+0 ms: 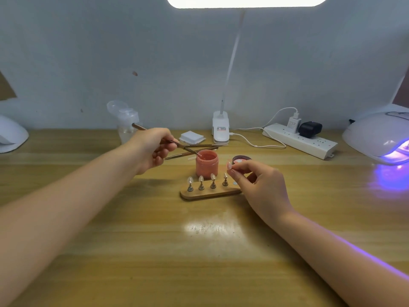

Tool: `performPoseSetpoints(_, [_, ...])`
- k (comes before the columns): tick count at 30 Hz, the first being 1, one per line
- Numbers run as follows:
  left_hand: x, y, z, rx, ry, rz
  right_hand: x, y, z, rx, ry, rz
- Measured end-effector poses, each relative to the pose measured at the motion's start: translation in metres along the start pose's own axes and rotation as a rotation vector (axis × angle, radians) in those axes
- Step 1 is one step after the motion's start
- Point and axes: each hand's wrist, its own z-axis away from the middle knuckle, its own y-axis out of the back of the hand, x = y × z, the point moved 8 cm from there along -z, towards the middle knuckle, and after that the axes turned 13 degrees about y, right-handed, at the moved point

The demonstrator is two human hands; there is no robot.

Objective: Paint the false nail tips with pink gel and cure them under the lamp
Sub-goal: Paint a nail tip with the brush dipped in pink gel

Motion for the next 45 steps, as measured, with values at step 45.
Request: performPoseSetpoints(45, [-0.038,-0.059,0.124,0.051,-1.088,-0.283,-0.005,0.002,0.001,-0.016,0.003,0.028])
